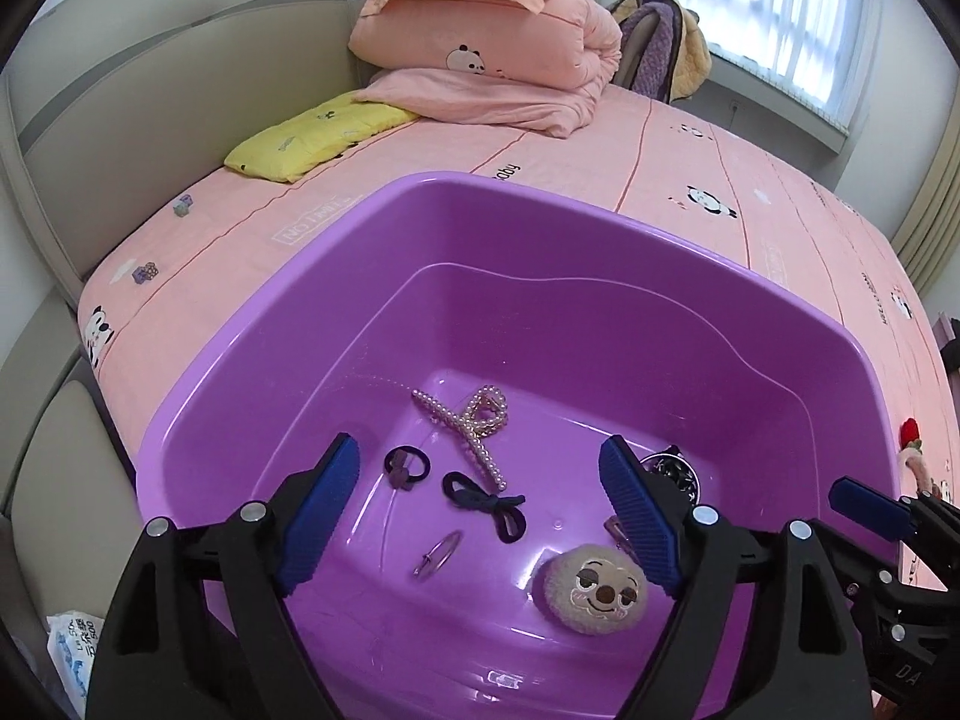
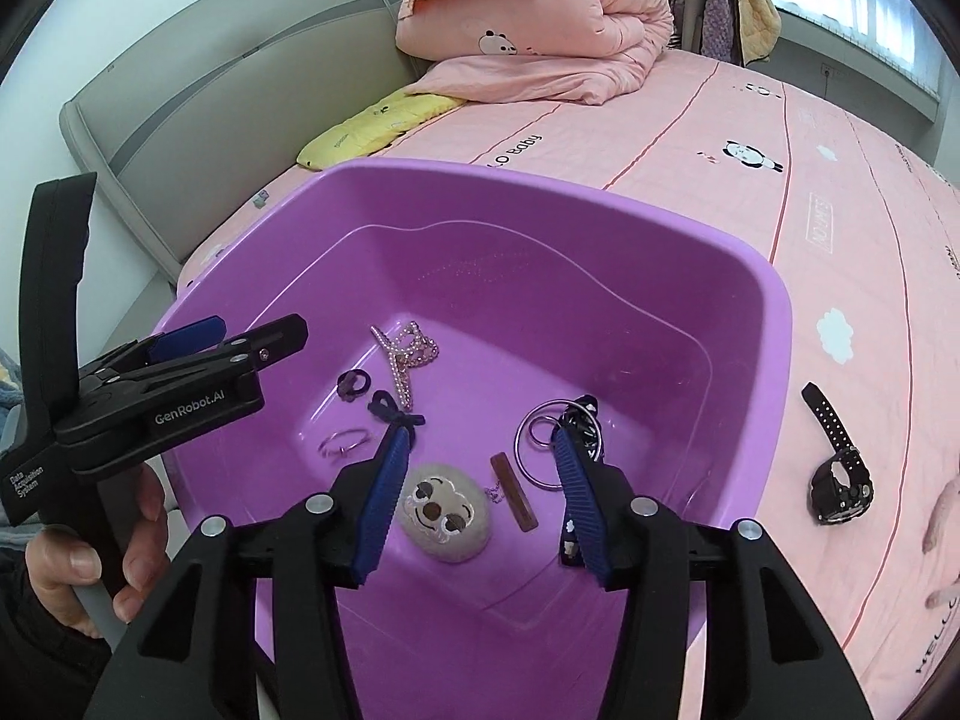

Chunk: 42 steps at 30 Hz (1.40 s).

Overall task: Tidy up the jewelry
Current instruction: 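Open the left tool to drop the bangle while right drops the clip, then withdraw both open tools from the basin toward the watch and headband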

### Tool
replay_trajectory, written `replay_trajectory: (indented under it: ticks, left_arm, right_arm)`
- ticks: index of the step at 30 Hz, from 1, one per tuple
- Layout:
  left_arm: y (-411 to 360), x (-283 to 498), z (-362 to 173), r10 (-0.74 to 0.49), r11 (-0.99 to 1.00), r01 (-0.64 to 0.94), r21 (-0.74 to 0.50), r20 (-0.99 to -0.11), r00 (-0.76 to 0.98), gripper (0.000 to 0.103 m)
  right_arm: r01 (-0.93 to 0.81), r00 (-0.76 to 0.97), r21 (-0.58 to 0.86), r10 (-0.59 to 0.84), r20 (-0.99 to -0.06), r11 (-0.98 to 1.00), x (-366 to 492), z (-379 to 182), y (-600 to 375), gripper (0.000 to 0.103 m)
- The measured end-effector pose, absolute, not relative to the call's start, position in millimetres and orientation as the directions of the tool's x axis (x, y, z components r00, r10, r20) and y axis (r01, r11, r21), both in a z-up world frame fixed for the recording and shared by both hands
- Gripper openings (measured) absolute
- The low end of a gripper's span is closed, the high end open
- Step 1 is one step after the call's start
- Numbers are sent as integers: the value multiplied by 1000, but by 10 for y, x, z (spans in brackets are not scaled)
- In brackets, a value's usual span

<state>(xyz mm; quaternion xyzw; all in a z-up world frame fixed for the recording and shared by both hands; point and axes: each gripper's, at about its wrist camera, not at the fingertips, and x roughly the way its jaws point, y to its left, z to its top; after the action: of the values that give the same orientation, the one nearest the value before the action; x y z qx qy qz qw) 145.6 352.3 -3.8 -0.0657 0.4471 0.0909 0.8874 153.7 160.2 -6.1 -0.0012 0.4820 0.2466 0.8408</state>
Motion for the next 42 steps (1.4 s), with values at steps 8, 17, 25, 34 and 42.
replay_trajectory:
  ticks: [8,17,25,34,42]
  left_arm:
    - [3544,1443,-4,113,973,-230,-30,-805,583,80]
    - [3496,1398,75,121,975,-224,-18,-798,590,80]
    - [3399,1329,179,123,977,-214,-11,-791,600,80]
    - [3237,1162,292,106,978,-207,-29,-783,613,80]
    - [2981,973,381,77,982,-184,-50,-780,621,84]
  right_arm:
    - [-419,419,242,423,-803,875,1513,-19,1592,49]
    - [-425,430,247,435,-792,871,1452,50,1551,49]
    - [-419,438,265,449,-779,868,1358,116,1414,50]
    - [-398,462,282,456,-761,873,1180,176,1119,53]
    - [-353,498,303,452,-740,885,975,230,662,56]
